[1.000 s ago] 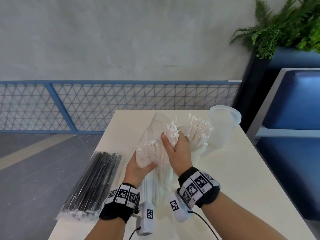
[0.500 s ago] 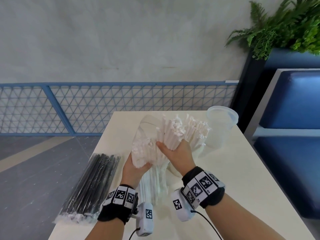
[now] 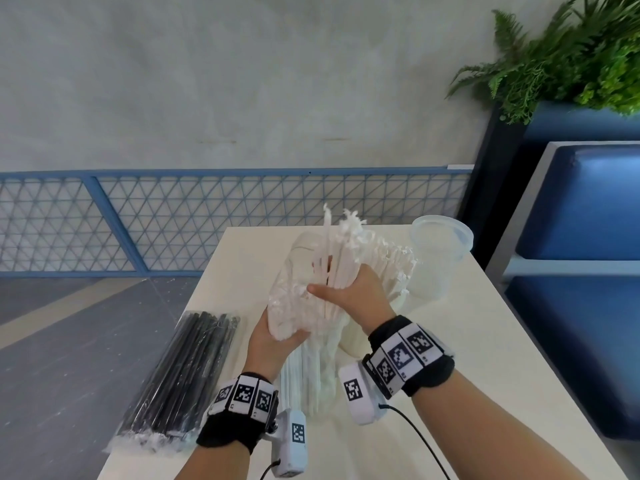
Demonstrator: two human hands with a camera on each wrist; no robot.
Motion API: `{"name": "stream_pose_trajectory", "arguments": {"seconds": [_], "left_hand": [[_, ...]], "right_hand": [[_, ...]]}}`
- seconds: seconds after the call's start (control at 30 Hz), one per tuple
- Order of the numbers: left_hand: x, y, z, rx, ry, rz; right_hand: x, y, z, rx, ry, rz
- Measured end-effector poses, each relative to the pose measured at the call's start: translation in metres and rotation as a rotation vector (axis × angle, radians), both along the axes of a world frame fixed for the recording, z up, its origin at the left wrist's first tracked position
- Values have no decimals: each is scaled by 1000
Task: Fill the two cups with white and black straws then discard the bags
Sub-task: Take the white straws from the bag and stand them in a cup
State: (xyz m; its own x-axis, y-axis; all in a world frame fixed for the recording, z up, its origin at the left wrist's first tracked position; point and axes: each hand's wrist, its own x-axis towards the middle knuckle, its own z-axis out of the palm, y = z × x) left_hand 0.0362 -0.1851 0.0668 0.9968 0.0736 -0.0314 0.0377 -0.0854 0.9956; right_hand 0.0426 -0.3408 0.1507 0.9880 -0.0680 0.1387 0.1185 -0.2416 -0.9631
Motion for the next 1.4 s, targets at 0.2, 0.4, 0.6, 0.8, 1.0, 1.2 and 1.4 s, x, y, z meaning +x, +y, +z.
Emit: {"name": "stream_pose_trajectory", "arguments": {"seconds": [0.2, 0.4, 0.6, 0.8, 1.0, 1.2, 1.4], "left_hand": [[-1, 3, -2, 7, 17, -4], [6, 10, -4, 29, 43, 3], [4, 16, 0, -11, 30, 65], [4, 14, 0, -24, 17, 86], [1, 11, 6, -8, 27, 92], [2, 12, 10, 14, 47, 157], [-2, 7, 16, -18, 55, 147]], "right_hand": [[0, 4, 8, 203, 3, -168], [8, -11, 42, 510, -70, -294], [16, -33, 41, 840, -8, -384], [11, -40, 28, 1065, 44, -405], [10, -52, 46, 959, -132, -482], [10, -62, 55, 789, -325, -611], [25, -52, 39, 374, -248, -540]]}}
